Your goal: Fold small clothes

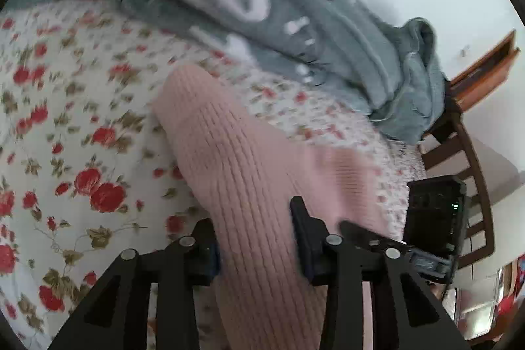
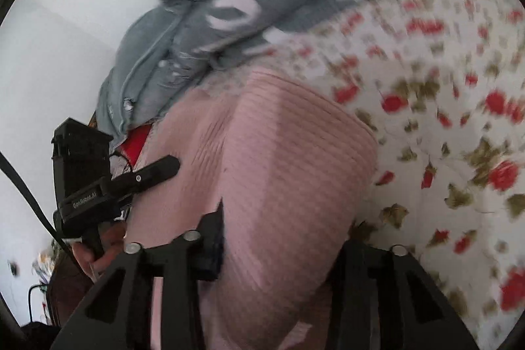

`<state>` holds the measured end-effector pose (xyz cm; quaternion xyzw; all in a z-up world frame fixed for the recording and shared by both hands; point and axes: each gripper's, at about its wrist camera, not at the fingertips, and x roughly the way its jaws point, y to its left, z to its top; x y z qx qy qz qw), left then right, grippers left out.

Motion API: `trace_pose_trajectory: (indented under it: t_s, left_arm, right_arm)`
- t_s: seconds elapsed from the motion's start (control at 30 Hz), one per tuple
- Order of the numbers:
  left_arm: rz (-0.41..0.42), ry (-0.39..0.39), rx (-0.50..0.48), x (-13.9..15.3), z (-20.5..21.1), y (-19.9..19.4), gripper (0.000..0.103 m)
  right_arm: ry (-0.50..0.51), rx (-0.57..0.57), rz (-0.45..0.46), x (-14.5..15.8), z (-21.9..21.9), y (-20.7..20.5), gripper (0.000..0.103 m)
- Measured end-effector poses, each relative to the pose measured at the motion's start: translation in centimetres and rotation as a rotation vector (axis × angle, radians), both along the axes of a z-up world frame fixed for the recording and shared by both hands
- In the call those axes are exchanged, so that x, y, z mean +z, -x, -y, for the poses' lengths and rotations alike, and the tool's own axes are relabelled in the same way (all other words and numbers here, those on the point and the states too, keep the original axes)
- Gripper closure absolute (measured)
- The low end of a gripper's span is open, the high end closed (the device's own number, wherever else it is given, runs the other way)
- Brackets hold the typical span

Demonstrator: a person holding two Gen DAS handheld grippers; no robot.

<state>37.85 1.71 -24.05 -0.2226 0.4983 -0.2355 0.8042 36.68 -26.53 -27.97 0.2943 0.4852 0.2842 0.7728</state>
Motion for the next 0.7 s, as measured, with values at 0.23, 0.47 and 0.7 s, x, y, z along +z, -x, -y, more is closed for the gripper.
trace_pose_trajectory:
  t_s: [0.23, 0.47, 0.7]
  left_arm:
    - [0.037, -0.017, 0.016, 0.1, -1.3, 1.1, 0.040]
    - [0.161, -0.177, 0.080, 3.5, -1.5, 3.8, 0.038]
    - [0.307, -0.309, 0.058, 6.1, 0.9, 8.7, 0.035]
  right_arm:
    - [0.104, -0.036, 0.075, 4.9, 2.9, 2.6, 0.045]
    - [0.284, -0.082, 0.273, 10.0, 3.1, 6.1, 0.051]
    - [0.534, -0.021, 0.322, 6.7, -0.5, 9.1, 0.080]
